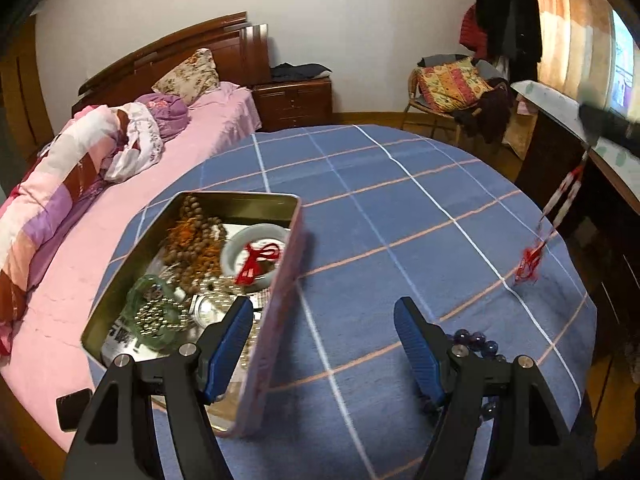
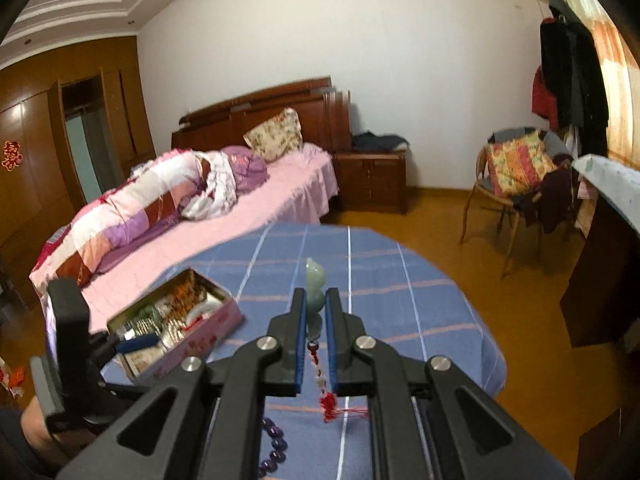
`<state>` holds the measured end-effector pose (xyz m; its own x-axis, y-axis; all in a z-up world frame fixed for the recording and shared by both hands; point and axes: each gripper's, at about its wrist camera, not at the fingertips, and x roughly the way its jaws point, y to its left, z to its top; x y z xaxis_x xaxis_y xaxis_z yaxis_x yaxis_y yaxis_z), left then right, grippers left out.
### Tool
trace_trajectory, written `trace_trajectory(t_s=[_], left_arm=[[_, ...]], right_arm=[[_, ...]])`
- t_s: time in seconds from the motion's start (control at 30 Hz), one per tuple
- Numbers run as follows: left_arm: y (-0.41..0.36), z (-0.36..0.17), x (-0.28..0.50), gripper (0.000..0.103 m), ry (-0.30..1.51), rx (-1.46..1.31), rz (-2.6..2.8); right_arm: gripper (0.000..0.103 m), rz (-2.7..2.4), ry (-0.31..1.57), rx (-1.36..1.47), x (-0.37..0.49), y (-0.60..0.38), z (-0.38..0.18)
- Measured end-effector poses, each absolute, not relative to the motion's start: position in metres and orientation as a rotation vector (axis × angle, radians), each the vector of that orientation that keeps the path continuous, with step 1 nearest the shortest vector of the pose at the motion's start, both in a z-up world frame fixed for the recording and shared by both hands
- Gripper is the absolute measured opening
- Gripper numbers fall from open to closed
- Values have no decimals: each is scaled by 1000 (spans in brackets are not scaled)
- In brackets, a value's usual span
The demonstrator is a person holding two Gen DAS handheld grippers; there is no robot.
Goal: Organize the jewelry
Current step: 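Grasp the purple bead bracelet with left gripper while right holds the jade pendant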
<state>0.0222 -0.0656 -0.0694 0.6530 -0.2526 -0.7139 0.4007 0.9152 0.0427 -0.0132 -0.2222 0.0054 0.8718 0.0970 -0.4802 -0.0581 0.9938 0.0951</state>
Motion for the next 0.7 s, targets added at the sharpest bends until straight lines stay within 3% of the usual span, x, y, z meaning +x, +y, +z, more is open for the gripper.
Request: trace_trajectory(t_s=[0.7], left_arm=[[-104, -105, 13, 73, 870, 303, -470]], right_arm=[[11, 85, 727, 71, -8, -233, -78]])
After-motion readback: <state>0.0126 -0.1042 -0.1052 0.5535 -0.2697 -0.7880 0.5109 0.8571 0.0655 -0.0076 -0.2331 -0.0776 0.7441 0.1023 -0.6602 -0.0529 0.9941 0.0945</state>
